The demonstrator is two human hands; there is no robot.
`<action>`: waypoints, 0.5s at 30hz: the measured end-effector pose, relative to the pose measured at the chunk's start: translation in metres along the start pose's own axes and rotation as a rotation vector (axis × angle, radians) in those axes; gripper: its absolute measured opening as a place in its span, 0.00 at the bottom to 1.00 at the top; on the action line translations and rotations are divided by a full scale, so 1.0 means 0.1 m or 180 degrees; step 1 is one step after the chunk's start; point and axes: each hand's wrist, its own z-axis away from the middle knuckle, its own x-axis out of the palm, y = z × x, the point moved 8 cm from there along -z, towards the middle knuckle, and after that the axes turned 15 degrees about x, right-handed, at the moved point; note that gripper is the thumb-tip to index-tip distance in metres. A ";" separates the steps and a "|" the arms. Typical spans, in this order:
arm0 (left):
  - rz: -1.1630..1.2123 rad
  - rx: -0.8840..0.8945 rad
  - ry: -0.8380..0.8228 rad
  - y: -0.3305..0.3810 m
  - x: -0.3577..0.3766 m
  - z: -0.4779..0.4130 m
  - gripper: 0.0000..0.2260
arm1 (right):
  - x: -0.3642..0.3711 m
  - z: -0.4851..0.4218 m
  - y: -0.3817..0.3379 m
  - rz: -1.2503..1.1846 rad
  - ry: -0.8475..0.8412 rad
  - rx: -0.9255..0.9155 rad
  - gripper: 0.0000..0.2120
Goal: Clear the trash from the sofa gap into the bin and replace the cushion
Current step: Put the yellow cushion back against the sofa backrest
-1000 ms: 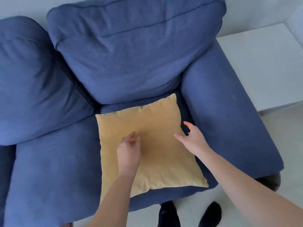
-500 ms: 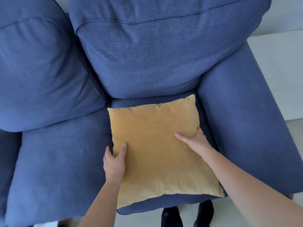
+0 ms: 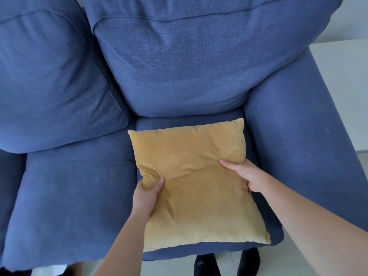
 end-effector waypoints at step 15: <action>0.0729 0.1007 0.0273 1.16 -0.22 0.39 0.16 | -0.41 0.90 -0.60 -0.0396 0.0101 -0.1483 0.38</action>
